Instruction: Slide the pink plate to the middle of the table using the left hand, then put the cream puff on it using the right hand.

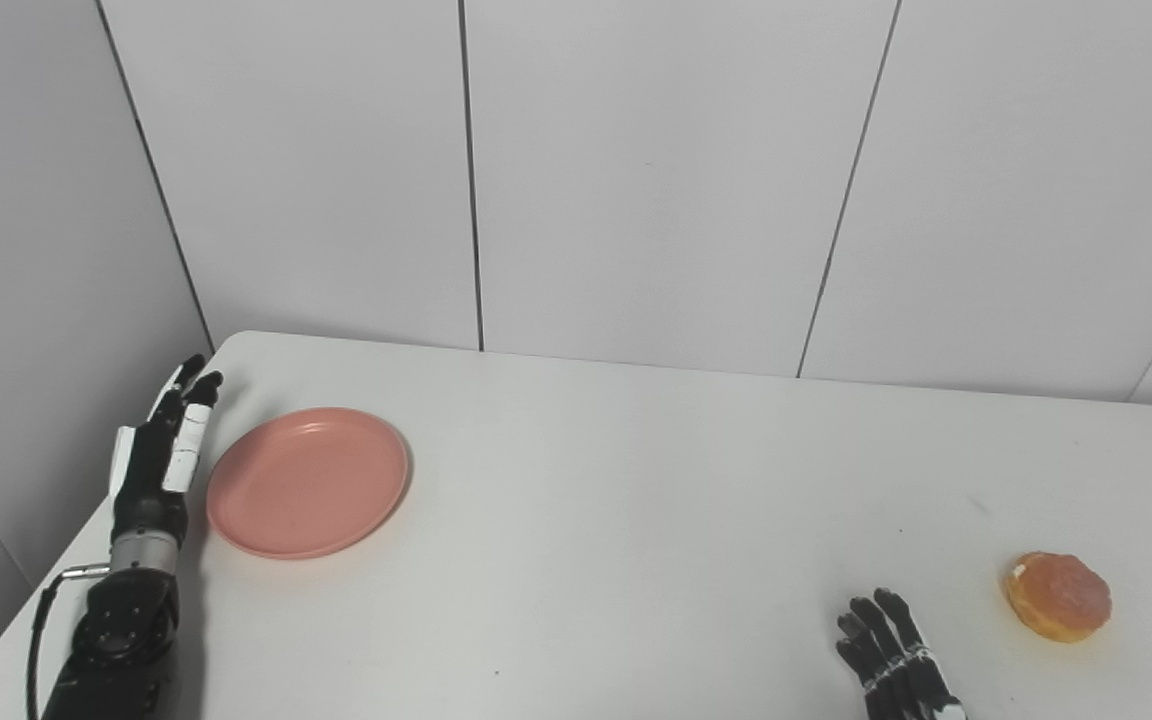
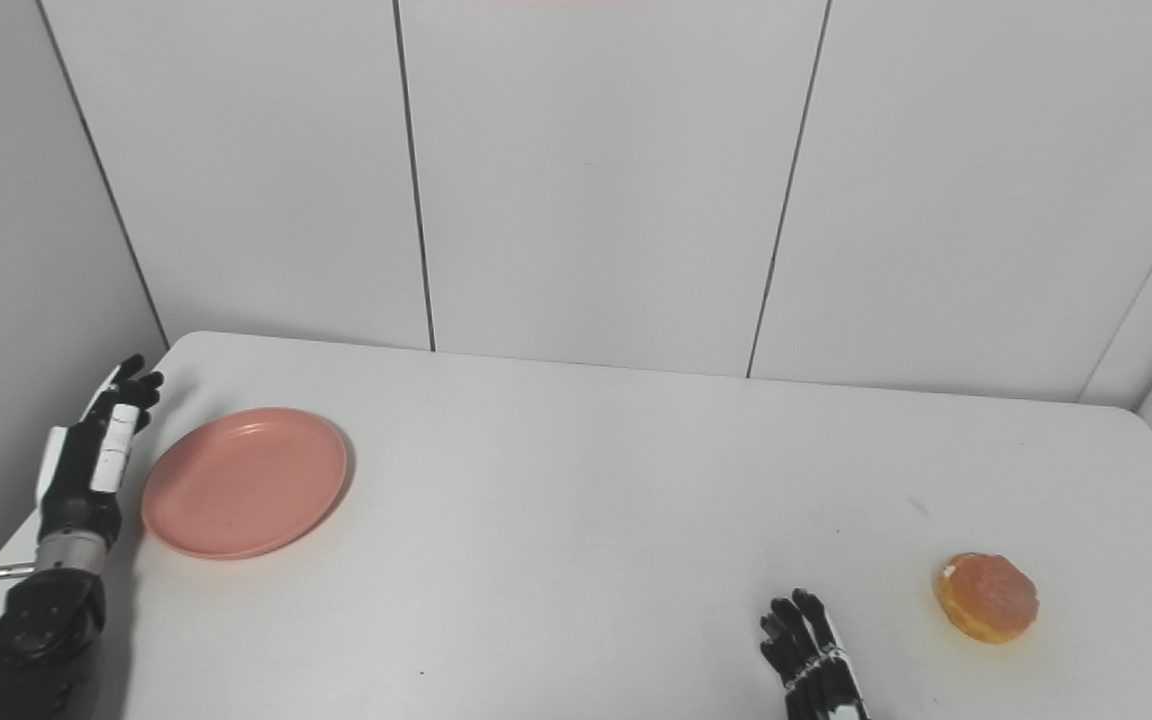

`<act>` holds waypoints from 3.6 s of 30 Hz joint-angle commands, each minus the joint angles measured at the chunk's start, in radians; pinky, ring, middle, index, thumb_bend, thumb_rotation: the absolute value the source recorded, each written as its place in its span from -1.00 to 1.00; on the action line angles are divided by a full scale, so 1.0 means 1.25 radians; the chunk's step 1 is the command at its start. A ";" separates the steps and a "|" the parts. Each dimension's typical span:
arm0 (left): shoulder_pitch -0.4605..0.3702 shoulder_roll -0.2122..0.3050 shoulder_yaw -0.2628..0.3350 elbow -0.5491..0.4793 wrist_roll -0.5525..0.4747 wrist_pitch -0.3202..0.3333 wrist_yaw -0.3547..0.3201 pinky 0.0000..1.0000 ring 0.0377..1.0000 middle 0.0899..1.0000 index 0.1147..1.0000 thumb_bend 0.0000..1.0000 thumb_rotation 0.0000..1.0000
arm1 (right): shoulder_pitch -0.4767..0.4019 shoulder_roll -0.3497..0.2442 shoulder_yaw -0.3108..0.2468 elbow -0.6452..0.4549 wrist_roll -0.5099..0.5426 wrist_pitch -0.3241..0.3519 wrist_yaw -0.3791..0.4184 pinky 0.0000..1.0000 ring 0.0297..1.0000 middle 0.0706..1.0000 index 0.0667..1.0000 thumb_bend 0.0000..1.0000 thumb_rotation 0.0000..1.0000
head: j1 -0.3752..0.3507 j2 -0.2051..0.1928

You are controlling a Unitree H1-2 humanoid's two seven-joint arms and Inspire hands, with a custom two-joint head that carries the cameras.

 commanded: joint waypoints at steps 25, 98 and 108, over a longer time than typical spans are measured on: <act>0.016 0.007 -0.052 0.017 -0.021 -0.069 -0.104 0.91 0.89 0.82 0.90 0.87 0.96 | -0.004 0.015 0.005 0.078 -0.005 0.051 -0.022 0.69 0.70 0.71 0.75 0.62 1.00 | -0.015 0.007; 0.090 -0.276 -0.195 -0.213 -0.005 0.133 -0.091 0.69 0.82 0.77 0.88 0.73 0.86 | 0.006 0.026 0.039 0.036 -0.017 0.104 -0.043 0.53 0.59 0.62 0.72 0.57 0.99 | -0.076 0.034; 0.096 -0.308 -0.215 -0.196 -0.010 0.128 -0.100 0.73 0.84 0.81 0.92 0.66 0.86 | 0.006 0.029 0.041 0.035 -0.026 0.108 -0.048 0.53 0.58 0.60 0.71 0.56 0.98 | -0.086 0.035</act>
